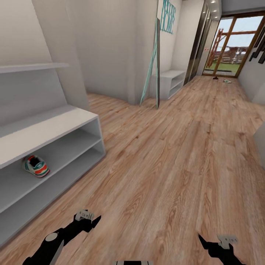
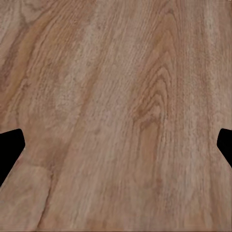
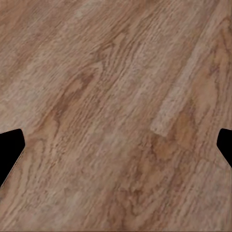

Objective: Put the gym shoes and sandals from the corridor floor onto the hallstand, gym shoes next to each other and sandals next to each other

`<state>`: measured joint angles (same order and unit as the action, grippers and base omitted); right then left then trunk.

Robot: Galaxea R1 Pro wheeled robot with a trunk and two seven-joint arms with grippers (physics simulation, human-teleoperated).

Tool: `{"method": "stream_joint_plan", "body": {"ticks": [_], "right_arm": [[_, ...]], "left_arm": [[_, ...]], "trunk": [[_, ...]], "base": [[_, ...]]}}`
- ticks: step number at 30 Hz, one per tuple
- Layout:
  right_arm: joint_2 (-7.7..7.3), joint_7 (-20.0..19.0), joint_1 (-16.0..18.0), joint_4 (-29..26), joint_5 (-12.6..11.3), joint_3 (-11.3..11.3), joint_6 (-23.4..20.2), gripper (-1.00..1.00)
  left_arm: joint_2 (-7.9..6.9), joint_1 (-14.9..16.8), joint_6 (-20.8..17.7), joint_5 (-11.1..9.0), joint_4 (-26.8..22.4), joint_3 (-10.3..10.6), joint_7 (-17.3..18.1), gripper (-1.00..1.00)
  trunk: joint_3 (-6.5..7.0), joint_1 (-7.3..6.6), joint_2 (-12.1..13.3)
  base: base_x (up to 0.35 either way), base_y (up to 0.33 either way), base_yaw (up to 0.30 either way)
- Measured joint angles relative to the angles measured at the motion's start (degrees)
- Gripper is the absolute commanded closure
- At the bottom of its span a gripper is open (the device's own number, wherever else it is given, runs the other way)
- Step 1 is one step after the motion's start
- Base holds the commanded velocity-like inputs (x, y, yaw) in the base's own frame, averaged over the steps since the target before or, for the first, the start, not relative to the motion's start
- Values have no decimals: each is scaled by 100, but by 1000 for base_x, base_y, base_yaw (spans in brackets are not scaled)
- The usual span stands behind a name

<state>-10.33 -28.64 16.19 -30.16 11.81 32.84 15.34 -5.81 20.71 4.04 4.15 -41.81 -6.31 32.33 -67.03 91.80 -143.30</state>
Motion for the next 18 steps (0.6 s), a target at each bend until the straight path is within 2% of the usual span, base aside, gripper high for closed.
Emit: {"method": "stream_joint_plan", "body": {"ticks": [18], "right_arm": [[-3, 5, 0, -1, -9, 8, 0, -100]], "left_arm": [[5, 0, 1, 3, 3, -6, -8, -100]], "trunk": [[0, 0, 0]], "base": [[338, -4, -1]]}}
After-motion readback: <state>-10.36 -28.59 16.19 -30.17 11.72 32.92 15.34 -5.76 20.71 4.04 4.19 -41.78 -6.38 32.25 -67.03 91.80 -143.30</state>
